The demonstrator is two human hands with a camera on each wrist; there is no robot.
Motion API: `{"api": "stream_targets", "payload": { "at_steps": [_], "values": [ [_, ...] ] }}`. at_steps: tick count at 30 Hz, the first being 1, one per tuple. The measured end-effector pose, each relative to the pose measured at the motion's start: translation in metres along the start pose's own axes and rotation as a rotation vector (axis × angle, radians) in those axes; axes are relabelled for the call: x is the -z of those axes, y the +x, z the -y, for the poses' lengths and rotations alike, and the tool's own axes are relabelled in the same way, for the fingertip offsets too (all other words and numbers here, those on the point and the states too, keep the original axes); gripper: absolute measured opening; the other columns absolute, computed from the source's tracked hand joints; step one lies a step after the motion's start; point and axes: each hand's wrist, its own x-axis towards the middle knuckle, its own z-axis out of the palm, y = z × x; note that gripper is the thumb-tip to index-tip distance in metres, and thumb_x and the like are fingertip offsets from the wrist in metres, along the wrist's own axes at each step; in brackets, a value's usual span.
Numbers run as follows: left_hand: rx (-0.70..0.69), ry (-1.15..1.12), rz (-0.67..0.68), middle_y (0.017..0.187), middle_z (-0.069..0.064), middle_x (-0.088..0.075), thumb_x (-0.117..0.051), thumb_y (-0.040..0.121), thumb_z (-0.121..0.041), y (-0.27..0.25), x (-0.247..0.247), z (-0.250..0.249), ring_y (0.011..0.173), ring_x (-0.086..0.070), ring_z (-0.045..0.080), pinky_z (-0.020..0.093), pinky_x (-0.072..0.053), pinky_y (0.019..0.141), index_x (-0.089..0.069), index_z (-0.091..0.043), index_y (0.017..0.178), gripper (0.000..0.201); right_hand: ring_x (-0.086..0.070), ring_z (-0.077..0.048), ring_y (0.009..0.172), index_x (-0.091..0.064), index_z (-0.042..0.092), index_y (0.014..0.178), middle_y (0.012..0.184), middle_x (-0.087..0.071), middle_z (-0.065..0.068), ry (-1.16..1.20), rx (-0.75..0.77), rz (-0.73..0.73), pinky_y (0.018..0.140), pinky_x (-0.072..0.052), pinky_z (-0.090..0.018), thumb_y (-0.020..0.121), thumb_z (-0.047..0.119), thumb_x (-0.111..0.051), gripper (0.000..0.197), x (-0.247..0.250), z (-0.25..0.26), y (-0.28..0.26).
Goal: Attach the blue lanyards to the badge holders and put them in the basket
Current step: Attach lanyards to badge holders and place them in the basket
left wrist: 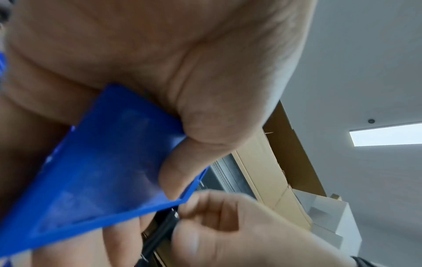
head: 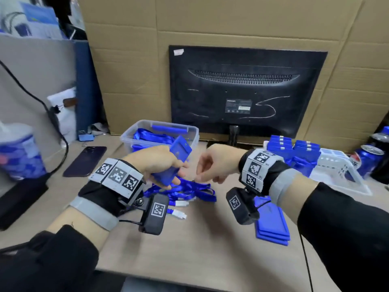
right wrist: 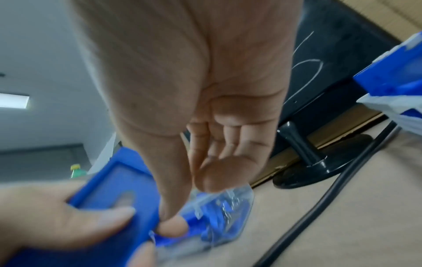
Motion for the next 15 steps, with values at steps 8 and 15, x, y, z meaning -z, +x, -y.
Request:
{"api": "stream_targets", "payload": {
  "at_steps": [8,15],
  "values": [
    [0.068,-0.114,-0.135,0.079,0.003,-0.070,-0.057,0.101,-0.013,-0.010,0.021,0.022,0.078,-0.069,0.023,0.026,-0.050,0.048,-0.062,-0.012,0.113,0.013,-0.066,-0.009,0.059,-0.085,0.022,0.083,0.076,-0.079,-0.002,-0.319,-0.005,0.283,0.079,-0.065,-0.036,0.073,0.043,-0.089,0.024,-0.072,0.035,0.025],
    [0.027,-0.062,-0.107,0.102,0.007,-0.081,-0.073,0.088,-0.013,-0.015,0.023,0.025,0.096,-0.079,0.021,0.032,-0.057,0.072,-0.068,-0.018,0.117,0.030,-0.073,-0.018,0.065,-0.078,0.007,0.089,0.075,-0.078,-0.004,-0.198,-0.034,0.357,0.079,-0.065,-0.035,0.080,0.018,-0.083,0.015,-0.060,0.040,0.030]
  ]
}}
